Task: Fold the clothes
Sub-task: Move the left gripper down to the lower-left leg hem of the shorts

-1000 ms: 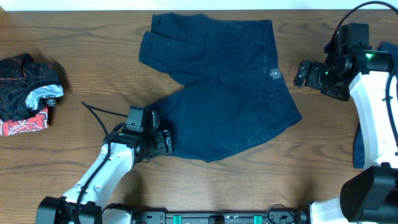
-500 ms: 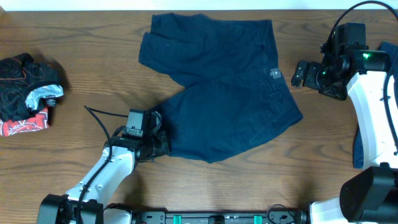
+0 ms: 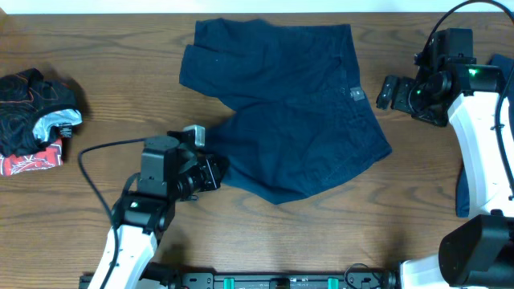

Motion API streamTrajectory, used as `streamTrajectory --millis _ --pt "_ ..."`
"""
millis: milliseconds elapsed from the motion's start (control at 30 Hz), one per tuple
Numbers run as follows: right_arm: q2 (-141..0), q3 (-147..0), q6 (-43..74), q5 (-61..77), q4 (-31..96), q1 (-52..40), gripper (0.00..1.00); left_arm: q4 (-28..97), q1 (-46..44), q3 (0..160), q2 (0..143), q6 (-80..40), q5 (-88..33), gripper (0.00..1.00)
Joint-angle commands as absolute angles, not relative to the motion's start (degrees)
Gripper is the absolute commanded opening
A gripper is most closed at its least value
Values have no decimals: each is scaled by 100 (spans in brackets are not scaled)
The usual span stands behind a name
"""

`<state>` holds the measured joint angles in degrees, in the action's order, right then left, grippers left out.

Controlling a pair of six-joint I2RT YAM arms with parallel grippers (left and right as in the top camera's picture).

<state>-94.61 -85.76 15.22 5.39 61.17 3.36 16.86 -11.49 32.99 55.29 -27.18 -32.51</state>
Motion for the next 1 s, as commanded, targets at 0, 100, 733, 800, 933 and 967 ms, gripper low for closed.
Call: streamTrajectory --millis 0,100,733,800,933,967 --pt "-9472 -8569 1426 541 6104 281 99 1730 -1166 3420 5435 -2864 -3310 11" --pt "-9472 -8569 1424 541 6108 281 99 1940 -1166 3420 5544 -2884 -2864 32" --pt "-9472 -8569 1409 543 6119 281 99 2759 -1514 3422 6388 -2672 -2353 77" --pt "-9472 -8569 1406 543 6132 281 99 2884 -1586 3422 6399 -2714 -2449 77" --pt "-9472 -8569 1409 545 6141 281 99 3411 -1848 3382 6399 -2711 -2292 78" --pt "-9472 -8569 1409 569 6141 281 99 3472 -1927 3345 6399 -2714 -2128 78"
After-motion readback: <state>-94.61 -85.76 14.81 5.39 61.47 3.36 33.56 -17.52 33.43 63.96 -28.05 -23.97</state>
